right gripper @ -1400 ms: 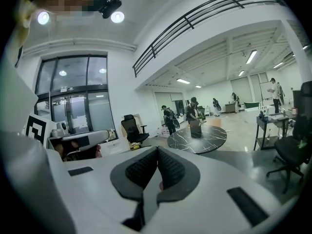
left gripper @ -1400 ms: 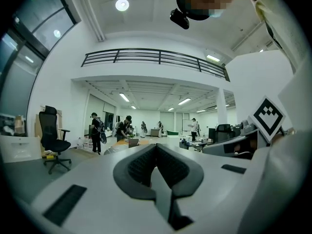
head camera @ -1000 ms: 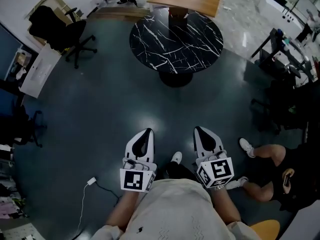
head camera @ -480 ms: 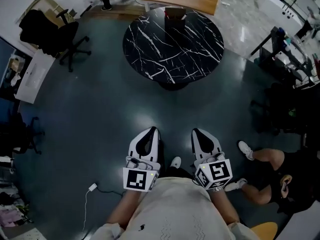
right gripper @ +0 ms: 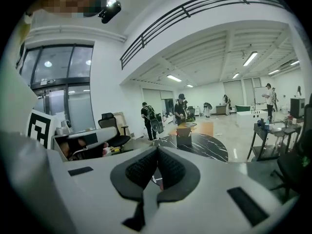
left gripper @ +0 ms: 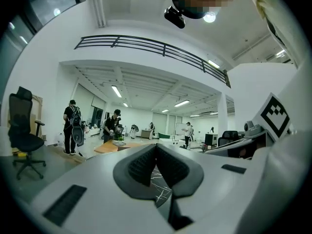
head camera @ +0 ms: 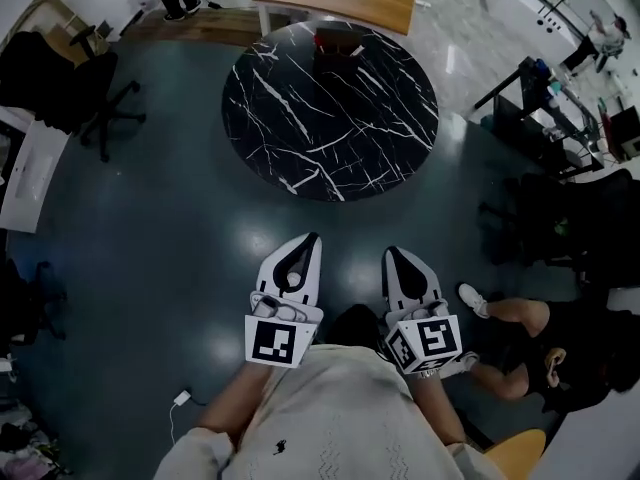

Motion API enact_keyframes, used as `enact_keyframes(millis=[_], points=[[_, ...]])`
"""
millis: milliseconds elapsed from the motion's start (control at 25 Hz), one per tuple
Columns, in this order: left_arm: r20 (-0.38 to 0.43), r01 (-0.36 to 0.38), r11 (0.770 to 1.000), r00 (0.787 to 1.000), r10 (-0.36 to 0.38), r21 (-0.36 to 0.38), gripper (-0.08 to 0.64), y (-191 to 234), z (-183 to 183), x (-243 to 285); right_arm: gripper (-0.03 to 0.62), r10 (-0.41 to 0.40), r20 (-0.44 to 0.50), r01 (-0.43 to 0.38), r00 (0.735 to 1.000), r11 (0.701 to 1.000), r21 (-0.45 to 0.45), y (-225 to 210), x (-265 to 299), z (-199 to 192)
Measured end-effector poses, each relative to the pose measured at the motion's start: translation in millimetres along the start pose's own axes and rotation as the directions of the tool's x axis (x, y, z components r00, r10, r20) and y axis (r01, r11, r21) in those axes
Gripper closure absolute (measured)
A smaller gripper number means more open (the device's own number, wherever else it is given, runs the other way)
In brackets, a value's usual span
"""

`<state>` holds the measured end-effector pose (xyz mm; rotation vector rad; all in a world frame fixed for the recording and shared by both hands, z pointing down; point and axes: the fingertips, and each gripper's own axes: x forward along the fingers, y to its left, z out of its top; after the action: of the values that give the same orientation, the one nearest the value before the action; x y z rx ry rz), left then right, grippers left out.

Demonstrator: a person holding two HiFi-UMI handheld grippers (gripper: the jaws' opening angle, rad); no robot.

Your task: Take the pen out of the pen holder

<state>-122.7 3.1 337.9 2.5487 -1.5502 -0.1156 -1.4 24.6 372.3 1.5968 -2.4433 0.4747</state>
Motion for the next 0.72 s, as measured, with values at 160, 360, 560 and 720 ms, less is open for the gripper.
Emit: enact_keyframes(millis=[160, 360, 560, 720], points=[[0.007, -0.027, 0.999, 1.000, 0.027, -0.029, 0.549, 35, 13, 22, 0.574, 0.007, -0.015, -0.007, 1.000, 1.000, -0.011, 8, 33, 12], [-0.049, -0.039, 0.998, 0.998, 0.041, 0.047, 0.548, 72, 7, 59, 0.574, 0.028, -0.030, -0.028, 0.999, 1.000, -0.006, -6, 85, 25], [-0.067, -0.093, 0.994, 0.993, 0.097, 0.052, 0.549, 95, 2, 114, 0.574, 0.080, -0.041, -0.080, 0.996, 0.997, -0.003, -39, 145, 38], [-0.057, -0.108, 0.991, 0.992, 0.113, 0.081, 0.548, 101, 11, 180, 0.574, 0.148, -0.043, -0.149, 0.988, 0.989, -0.020, -73, 197, 59]])
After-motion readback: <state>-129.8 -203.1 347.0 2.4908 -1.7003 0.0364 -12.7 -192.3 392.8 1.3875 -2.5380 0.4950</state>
